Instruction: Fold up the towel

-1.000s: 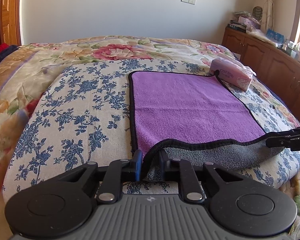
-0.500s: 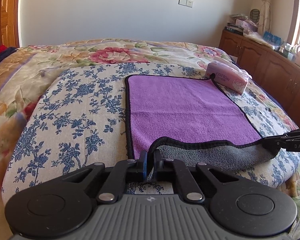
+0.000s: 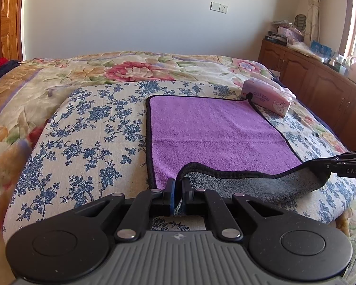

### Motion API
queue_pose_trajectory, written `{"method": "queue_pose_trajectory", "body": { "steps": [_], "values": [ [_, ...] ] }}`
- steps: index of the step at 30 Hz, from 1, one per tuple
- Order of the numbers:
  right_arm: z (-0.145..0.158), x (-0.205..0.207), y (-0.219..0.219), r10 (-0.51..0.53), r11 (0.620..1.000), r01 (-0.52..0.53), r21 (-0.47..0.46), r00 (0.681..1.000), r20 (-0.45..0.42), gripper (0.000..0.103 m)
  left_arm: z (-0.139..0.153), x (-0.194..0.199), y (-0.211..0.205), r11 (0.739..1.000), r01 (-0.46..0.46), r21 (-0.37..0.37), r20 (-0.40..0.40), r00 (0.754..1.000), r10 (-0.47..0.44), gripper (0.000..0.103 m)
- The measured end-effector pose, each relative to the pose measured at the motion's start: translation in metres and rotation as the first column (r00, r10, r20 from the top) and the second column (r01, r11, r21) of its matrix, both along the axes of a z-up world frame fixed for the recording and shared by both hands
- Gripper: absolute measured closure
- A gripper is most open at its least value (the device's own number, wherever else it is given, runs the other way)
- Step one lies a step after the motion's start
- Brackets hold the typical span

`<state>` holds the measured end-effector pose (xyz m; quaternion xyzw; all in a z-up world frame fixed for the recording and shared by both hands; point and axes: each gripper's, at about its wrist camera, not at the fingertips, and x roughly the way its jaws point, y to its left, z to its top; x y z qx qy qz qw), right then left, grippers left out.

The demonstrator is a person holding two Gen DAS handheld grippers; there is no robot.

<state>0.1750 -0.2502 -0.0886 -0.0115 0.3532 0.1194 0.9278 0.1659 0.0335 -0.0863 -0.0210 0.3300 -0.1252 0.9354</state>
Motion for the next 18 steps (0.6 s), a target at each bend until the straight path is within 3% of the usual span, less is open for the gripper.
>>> {"method": "queue_pose_trajectory", "body": {
  "steps": [18],
  "values": [
    [0.013, 0.014, 0.002, 0.018, 1.000, -0.019, 0.013, 0.997, 0.072, 0.099, 0.012, 0.005, -0.003, 1.000, 0.010, -0.025, 0.058, 0.998, -0.008, 0.097]
  ]
}}
